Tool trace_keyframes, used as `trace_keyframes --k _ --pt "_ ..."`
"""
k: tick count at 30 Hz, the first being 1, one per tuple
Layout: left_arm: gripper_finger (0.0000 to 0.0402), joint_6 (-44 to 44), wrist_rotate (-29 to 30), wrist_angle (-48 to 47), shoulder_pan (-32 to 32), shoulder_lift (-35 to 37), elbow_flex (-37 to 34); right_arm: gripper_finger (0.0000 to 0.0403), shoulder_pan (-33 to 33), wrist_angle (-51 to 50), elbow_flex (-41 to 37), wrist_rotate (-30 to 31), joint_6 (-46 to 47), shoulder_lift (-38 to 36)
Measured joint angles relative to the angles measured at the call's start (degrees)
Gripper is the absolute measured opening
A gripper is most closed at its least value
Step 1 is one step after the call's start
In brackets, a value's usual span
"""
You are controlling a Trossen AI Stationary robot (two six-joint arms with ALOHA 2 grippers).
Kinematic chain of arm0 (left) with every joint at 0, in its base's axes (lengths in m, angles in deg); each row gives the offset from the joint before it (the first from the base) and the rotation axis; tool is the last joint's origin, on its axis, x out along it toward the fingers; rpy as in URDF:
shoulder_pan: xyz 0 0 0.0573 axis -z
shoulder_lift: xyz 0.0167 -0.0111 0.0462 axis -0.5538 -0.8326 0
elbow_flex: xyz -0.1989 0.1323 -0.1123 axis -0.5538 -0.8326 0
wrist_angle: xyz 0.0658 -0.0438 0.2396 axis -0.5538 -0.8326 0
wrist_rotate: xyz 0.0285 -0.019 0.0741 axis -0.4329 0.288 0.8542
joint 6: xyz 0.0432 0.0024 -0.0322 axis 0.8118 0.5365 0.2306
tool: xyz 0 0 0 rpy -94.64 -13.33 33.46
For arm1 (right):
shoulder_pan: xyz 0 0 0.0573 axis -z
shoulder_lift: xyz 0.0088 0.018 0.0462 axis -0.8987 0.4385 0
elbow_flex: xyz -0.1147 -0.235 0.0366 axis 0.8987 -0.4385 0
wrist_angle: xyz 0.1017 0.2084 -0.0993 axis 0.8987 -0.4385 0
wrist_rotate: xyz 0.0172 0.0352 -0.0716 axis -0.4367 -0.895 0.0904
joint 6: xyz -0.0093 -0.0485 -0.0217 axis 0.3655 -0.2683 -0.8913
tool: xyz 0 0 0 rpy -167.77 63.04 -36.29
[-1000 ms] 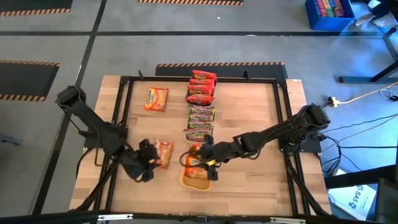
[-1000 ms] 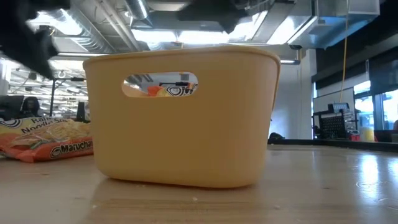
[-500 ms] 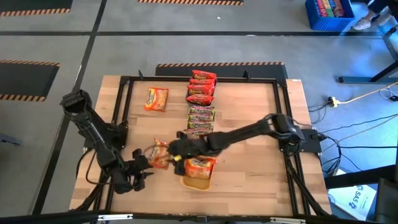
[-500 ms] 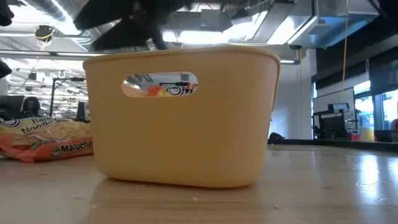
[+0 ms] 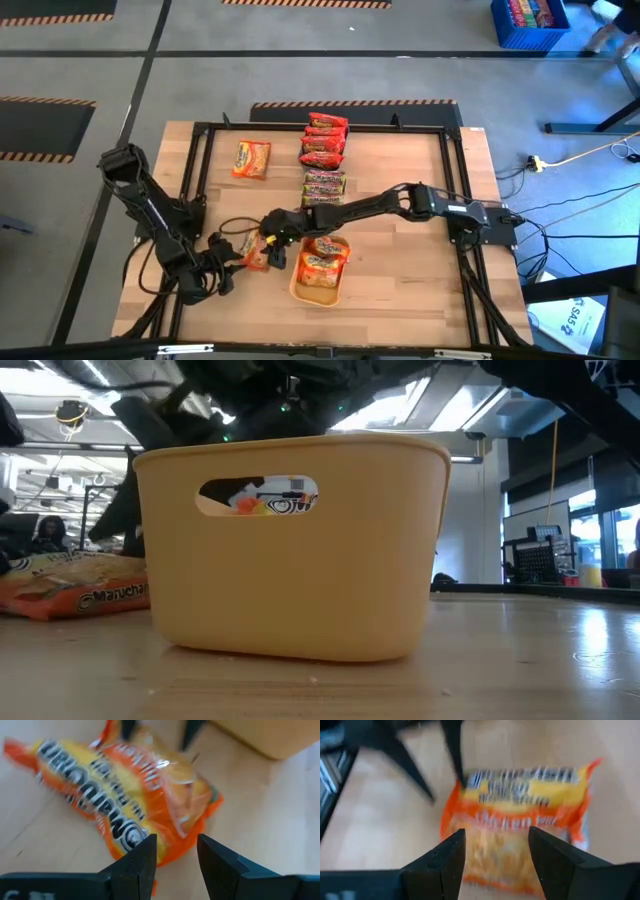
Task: Sort Maruchan noodles
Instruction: Put the orange noodle pack into the yellow bin
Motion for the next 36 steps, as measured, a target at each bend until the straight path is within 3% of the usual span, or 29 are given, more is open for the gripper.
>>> trace_keyframes --k 7,19,26,36 --pt "0.0135 -5.3 -3.5 -5.0 0.0 1.4 -0.3 0.0198 -1.3 -2.5 0.1 -4.0 -1.6 0.2" --pt "0.0135 -5.9 -5.6 -11.2 -3.6 14.7 -0.3 0.0198 -2.7 -6.2 0.0 -6.2 -2.6 -3.8" --pt "0.0145 6.2 -8.1 -13.8 -11.0 22.6 -0.3 0.0198 -7.3 -10.7 0.0 5.0 -4.9 -7.2" --pt "0.0241 24.5 -25.6 -14.4 -32.1 25.0 -0.3 0.0198 -14.7 -14.1 0.0 10.4 -3.9 -8.3"
